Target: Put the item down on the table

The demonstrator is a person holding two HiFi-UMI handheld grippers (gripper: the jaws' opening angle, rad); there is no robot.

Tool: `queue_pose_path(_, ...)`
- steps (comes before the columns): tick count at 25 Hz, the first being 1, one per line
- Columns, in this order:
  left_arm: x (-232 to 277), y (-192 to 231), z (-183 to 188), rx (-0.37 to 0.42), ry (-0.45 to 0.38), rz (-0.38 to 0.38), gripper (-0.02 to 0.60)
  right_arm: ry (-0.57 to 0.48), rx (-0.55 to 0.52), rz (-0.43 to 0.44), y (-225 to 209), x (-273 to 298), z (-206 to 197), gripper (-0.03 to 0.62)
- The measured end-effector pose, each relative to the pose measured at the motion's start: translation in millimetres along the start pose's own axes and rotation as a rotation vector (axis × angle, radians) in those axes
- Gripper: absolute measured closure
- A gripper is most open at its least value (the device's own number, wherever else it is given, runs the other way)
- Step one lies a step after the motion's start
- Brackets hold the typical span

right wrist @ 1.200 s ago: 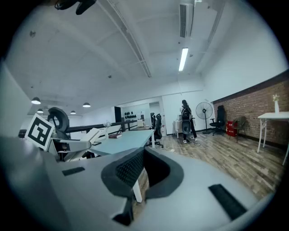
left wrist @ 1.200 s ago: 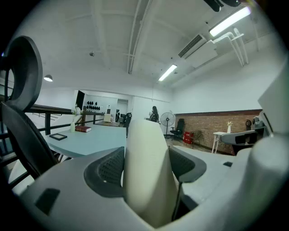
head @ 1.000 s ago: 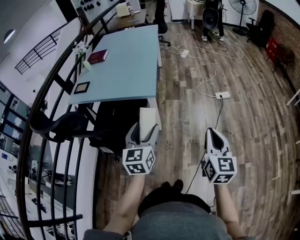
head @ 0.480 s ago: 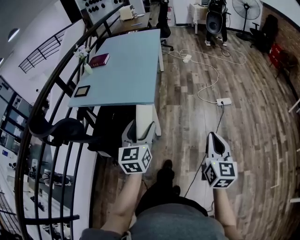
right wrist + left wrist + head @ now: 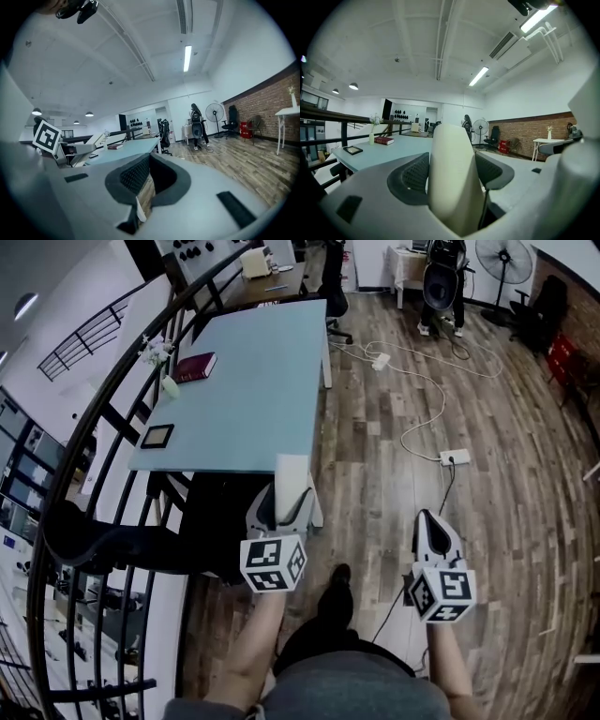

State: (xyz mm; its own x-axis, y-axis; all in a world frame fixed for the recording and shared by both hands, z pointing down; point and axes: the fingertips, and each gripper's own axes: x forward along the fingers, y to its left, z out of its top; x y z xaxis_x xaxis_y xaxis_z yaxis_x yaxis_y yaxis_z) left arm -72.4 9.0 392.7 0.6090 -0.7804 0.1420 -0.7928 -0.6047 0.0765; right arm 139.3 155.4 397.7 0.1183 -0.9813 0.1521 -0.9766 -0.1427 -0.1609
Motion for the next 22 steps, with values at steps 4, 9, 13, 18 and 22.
queue_pose_path(4, 49.4, 20.1, 7.1, -0.01, -0.002, 0.007, 0.272, 0.008, -0.013, 0.002, -9.2, 53.8, 10.8, 0.591)
queue_pose_path(9, 109.5, 45.9, 19.9, -0.024, -0.005, 0.012, 0.272, 0.014, -0.018, 0.005, -18.7, 121.2, 29.5, 0.591)
queue_pose_path(13, 148.2, 69.3, 28.1, -0.029, -0.005, 0.022, 0.272, 0.018, -0.025, 0.016, -18.2, 170.7, 39.9, 0.591)
queue_pose_path(18, 184.6, 90.3, 28.1, -0.037, 0.002, 0.026, 0.272, 0.028, -0.032, 0.026, -16.8, 216.3, 43.3, 0.591)
queue_pose_path(22, 202.1, 102.6, 30.6, -0.041, 0.004, 0.036, 0.272, 0.028, -0.034, 0.033, -15.8, 237.9, 48.5, 0.591)
